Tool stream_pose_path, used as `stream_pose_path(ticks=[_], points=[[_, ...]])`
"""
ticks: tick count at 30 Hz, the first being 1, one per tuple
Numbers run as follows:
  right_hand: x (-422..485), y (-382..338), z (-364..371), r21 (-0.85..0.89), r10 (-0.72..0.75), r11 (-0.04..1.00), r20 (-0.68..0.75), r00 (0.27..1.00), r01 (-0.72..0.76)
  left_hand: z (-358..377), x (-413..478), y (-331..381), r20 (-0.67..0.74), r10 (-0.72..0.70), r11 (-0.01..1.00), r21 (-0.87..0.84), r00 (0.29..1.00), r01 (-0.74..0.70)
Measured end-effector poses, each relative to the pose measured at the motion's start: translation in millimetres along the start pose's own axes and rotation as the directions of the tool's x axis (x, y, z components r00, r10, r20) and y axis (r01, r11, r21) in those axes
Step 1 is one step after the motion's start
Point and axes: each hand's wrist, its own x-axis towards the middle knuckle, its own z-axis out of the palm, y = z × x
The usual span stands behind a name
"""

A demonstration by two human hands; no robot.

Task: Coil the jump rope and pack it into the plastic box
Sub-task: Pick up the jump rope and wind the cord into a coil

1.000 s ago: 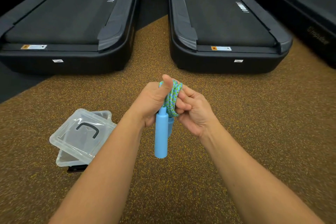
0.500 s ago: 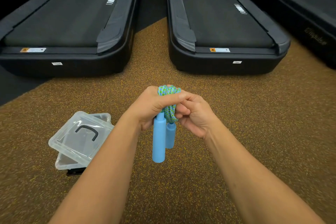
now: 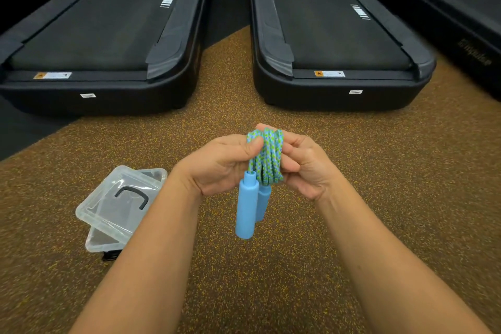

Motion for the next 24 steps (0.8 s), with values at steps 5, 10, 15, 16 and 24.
stream_pose_path(ticks=[5,10,15,16,24], points=[[-2,-5,1,-0.019,-0.055,0.998,-0.045,0.997,0.054,4,5,0,-0.065,0.033,0.995,0.097,0.997,-0.027],[1,-4,1,0.039,-0.083,0.995,-0.147,0.986,0.09,10,13,1,-0.162,0.085,0.986,0.159,0.983,-0.059],[9,0,3,0.031,-0.154,0.986,-0.188,0.97,0.163,21,19,1,-0.279,0.163,0.966,0.238,0.946,-0.096],[10,-1,3,0.049,-0.164,0.983,-0.198,0.966,0.176,23,20,1,-0.303,0.188,0.961,0.255,0.934,-0.11],[7,-14,10,0.067,-0.202,0.972,-0.235,0.951,0.223,40,31,-2,-0.439,0.354,0.885,0.442,0.826,-0.145]])
